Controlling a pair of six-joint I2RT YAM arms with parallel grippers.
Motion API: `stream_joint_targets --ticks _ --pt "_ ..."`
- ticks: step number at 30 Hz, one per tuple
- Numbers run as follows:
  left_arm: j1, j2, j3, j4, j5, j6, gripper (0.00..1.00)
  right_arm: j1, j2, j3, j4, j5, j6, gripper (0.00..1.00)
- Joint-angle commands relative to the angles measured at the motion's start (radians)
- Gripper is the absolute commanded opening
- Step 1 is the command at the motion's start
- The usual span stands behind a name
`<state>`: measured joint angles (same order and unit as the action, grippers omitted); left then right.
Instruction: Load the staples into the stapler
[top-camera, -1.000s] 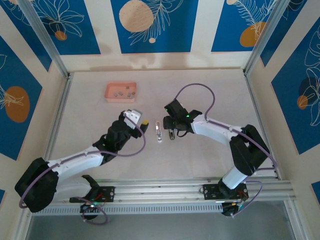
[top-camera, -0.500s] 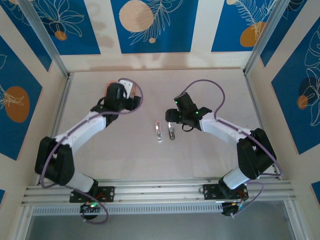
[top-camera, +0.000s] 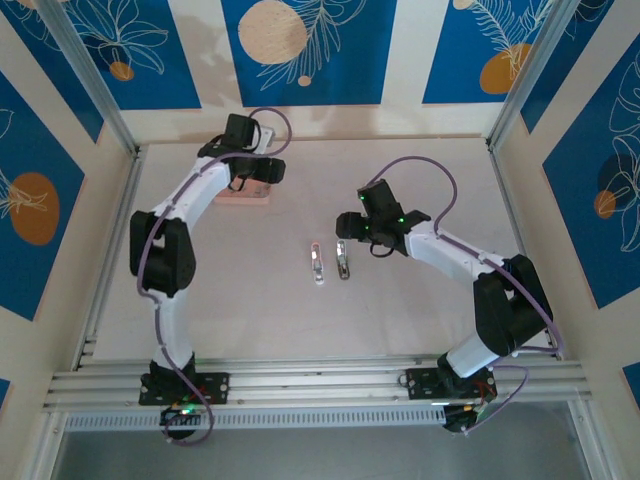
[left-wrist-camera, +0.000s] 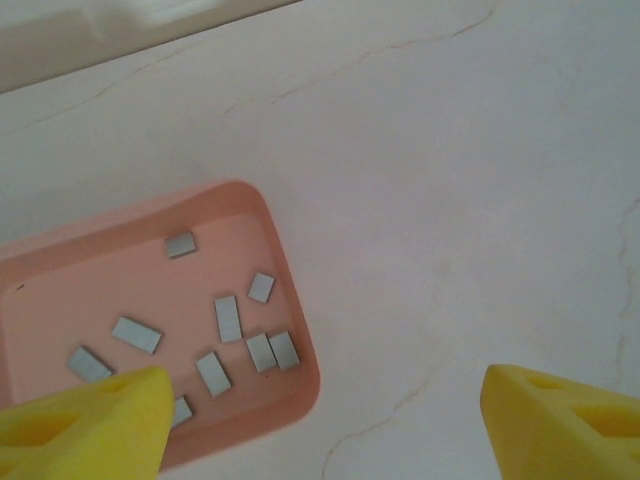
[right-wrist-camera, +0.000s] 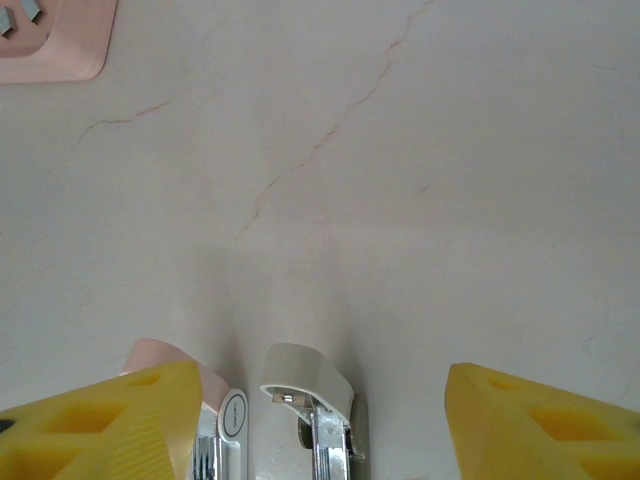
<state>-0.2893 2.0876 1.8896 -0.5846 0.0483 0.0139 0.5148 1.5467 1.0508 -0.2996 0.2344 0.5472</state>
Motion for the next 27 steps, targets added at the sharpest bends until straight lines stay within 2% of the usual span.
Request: stream_joint_targets --ticks 1,15,27 --pt "0.019 0.087 0.125 -0.156 0.021 0.047 0.77 -0.016 0.016 0.011 -0.011 -0.031 -0.034 0.66" --pt "0.037 0.382 0.414 -0.255 0.028 0.084 0.72 -0.059 0.035 0.011 -0.021 -0.072 -0.07 0.66" --pt "0.036 0.433 0.43 -0.31 0.121 0.085 0.65 -0.074 0.032 0.003 -0.026 -0.083 -0.081 0.65"
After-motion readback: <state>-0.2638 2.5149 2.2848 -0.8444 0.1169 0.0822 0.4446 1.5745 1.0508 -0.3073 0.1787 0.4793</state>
